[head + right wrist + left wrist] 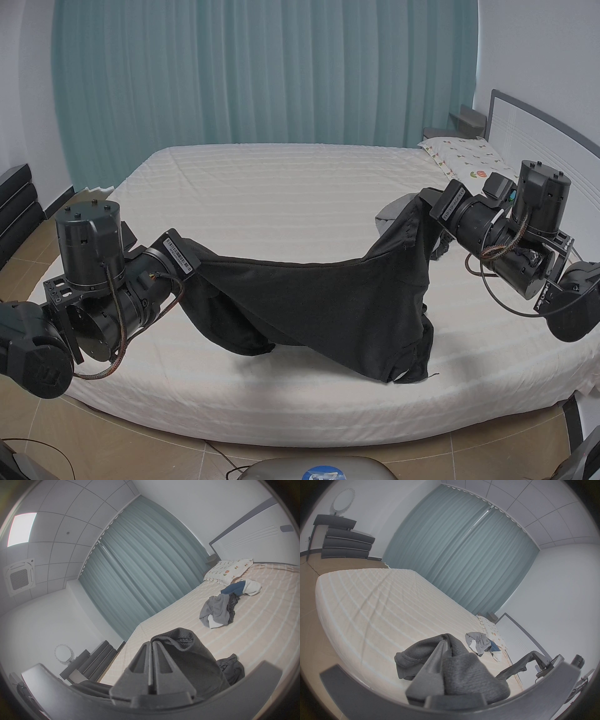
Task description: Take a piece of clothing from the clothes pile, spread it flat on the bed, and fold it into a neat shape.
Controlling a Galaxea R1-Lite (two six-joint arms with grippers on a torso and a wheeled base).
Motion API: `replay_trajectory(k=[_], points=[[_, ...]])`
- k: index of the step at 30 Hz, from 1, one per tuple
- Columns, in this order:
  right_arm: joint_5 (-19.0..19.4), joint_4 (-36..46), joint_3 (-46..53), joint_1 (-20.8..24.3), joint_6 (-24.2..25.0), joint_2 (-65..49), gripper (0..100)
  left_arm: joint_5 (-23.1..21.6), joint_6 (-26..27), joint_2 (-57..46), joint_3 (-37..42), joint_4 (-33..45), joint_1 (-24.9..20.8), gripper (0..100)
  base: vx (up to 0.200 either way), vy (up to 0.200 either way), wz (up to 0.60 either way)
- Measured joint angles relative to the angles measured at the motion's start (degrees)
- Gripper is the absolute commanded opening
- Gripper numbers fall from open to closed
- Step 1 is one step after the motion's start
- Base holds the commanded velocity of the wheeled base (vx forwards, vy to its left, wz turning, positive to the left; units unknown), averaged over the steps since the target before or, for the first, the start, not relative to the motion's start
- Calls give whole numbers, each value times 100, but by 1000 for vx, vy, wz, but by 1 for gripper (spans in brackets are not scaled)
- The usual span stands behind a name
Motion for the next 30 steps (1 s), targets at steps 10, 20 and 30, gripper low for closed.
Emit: replay_trajectory(k=[10, 20, 30], points=[[84, 1, 204, -6, 57, -11, 0, 4, -9, 34, 171, -35, -5, 0, 0, 40, 0], [229, 1, 711, -116, 117, -184, 0, 2, -16, 50, 588, -46, -122, 0, -60, 0, 0], [240, 1, 1115, -68, 115, -722, 0, 4, -40, 6, 734, -44, -217, 0, -200, 0, 0]])
